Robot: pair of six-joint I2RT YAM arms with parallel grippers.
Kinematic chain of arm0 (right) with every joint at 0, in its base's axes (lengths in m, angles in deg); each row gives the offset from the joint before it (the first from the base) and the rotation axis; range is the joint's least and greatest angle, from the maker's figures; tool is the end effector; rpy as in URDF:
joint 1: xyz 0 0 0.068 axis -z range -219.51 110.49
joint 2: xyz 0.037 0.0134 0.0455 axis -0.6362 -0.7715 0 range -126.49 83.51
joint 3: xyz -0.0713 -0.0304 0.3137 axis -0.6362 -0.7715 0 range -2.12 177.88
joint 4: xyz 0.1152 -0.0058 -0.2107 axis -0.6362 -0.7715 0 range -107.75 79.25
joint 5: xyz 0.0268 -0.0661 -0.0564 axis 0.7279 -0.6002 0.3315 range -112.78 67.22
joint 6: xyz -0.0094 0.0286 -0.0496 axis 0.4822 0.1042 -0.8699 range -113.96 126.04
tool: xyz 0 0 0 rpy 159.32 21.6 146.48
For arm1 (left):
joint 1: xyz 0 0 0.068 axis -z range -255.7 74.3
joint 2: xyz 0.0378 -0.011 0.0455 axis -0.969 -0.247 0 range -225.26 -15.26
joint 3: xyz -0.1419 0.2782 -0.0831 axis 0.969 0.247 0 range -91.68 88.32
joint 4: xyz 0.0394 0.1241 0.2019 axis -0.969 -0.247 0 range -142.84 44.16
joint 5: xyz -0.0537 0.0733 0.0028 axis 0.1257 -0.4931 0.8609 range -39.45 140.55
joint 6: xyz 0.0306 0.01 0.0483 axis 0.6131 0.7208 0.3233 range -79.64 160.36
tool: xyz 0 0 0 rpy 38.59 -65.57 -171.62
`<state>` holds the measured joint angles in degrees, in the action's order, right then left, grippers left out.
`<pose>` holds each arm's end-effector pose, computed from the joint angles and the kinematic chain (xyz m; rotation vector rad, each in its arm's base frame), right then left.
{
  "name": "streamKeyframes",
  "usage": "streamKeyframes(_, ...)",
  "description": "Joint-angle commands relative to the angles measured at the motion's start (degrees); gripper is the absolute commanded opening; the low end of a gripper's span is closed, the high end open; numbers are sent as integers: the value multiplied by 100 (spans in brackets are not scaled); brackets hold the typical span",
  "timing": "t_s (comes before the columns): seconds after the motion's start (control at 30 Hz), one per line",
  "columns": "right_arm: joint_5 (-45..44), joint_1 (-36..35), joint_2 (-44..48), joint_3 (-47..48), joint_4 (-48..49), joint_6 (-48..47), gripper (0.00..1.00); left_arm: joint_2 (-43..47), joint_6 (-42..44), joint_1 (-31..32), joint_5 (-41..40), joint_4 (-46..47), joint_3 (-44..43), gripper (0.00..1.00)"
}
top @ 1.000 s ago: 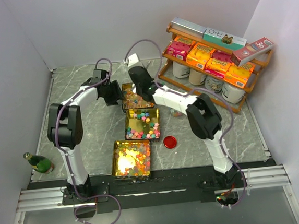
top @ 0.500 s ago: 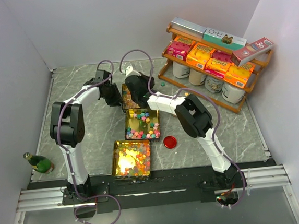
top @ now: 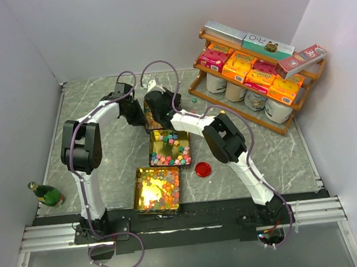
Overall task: Pack the candies
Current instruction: Scoop the fake candies from the storage box.
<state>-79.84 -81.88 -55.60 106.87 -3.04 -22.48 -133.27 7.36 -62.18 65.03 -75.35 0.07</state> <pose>0.4449 0.3585 0.2238 -0.4935 1.7854 -0.7990 0.4345 -0.1151 0.2359 -0.3615 2.6606 -0.6043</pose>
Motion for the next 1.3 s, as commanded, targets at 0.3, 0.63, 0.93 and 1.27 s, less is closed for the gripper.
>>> streamKeyframes(0.3, 1152, -78, 226, 439, -2553, 2464, 0, -222, -146, -16, 345, -230, -61, 1)
streamKeyframes(0.63, 1127, -403, -37, 843, -2924, 2404, 0, -213, -339, -16, 714, -212, -87, 1)
streamKeyframes(0.93, 1495, -650, -20, 940, -3389, 2903, 0, -99, -550, -16, 916, -28, 194, 1)
streamKeyframes(1.27, 2145, -615, 42, 1001, -4065, 4019, 0, 6, -691, -16, 960, 60, 299, 1)
